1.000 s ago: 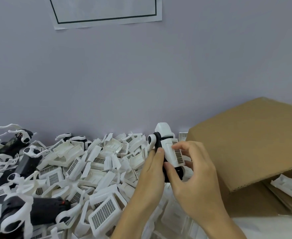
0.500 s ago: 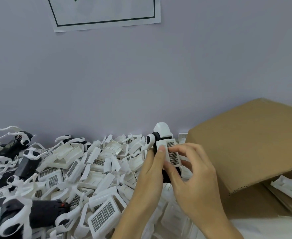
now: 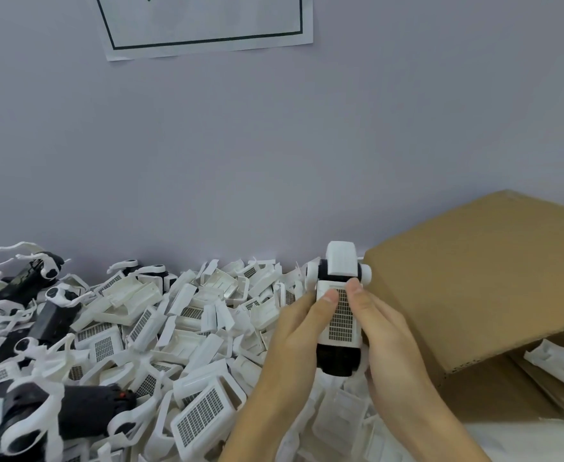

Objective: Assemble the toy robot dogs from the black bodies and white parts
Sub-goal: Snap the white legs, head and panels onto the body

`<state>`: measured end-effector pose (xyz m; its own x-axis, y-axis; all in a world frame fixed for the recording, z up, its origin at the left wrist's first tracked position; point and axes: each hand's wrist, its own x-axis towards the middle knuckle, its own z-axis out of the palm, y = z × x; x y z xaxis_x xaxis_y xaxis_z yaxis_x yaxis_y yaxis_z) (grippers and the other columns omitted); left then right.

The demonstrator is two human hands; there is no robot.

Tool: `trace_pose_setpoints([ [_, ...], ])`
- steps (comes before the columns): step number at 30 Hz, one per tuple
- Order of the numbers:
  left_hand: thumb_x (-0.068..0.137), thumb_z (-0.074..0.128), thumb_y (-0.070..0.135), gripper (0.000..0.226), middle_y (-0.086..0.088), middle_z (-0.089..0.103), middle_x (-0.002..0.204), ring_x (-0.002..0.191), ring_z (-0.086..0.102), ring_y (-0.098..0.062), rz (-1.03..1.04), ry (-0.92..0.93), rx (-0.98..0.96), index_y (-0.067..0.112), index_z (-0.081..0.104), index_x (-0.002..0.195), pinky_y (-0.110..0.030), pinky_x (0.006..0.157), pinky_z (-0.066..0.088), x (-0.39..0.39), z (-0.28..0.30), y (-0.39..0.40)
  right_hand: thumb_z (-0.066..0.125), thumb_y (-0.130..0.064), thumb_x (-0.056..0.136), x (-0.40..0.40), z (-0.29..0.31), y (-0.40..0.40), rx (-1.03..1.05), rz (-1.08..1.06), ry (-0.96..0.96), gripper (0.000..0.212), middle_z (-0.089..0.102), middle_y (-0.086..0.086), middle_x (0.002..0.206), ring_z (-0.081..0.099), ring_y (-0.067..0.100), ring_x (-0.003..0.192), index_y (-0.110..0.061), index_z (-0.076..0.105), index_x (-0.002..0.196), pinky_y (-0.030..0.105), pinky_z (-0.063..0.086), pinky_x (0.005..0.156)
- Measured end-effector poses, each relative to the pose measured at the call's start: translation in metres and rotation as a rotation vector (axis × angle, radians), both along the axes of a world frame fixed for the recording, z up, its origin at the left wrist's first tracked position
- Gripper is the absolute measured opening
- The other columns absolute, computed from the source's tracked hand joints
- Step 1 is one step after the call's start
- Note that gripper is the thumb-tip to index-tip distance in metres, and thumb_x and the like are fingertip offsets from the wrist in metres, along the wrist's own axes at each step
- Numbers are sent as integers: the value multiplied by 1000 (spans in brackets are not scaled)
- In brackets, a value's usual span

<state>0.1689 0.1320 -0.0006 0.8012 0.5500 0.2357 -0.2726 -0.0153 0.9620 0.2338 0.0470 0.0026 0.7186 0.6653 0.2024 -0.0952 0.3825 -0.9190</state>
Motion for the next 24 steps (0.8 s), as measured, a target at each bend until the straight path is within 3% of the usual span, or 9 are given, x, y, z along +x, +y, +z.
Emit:
trace_pose_setpoints([
  [2,89,54,52,32,3,78,85,83,75,-14,7,10,9,34,80,89,-29,71,61,1,1,1,58,-42,89,1,0,1,29,11,19,34,77,12,103,75,27,99,-19,78,105,34,60,73],
  [4,87,51,60,38,3,76,76,73,73,-11,37,11,-13,36,80,82,-25,62,57,1,5,-1,62,-40,87,1,0,2,46,23,20,33,77,13,102,75,28,98,-16,77,104,32,60,73],
  [7,88,56,69,43,3,75,77,73,72,-11,27,10,-85,33,79,82,-26,60,55,4,7,-4,64,-43,84,0,2,2,40,-17,7,34,77,14,98,76,30,93,-15,78,100,32,61,66],
  [13,69,65,55,47,-8,78,91,79,76,-19,5,16,-252,18,79,94,-26,56,57,4,3,-3,63,-42,84,0,-1,2,21,-133,-17,31,78,12,89,77,29,85,-17,80,90,36,63,67],
  [16,76,63,49,35,-8,77,84,74,75,-18,-25,10,-207,20,81,84,-25,57,57,4,6,-2,65,-41,82,-1,-3,2,34,-147,-12,30,78,13,88,77,29,83,-15,81,88,33,62,63],
  [19,78,63,48,38,-12,76,83,72,73,-20,1,18,-184,16,81,82,-26,57,56,3,7,-1,65,-41,81,0,-4,2,32,-163,-7,31,78,13,86,77,30,81,-15,81,85,36,62,64],
  [24,80,66,66,41,-1,75,75,67,72,-15,6,72,-120,28,81,78,-32,57,57,5,9,-3,63,-52,82,-1,-7,6,-11,-186,-19,38,79,8,86,77,25,85,-19,82,88,42,62,75],
])
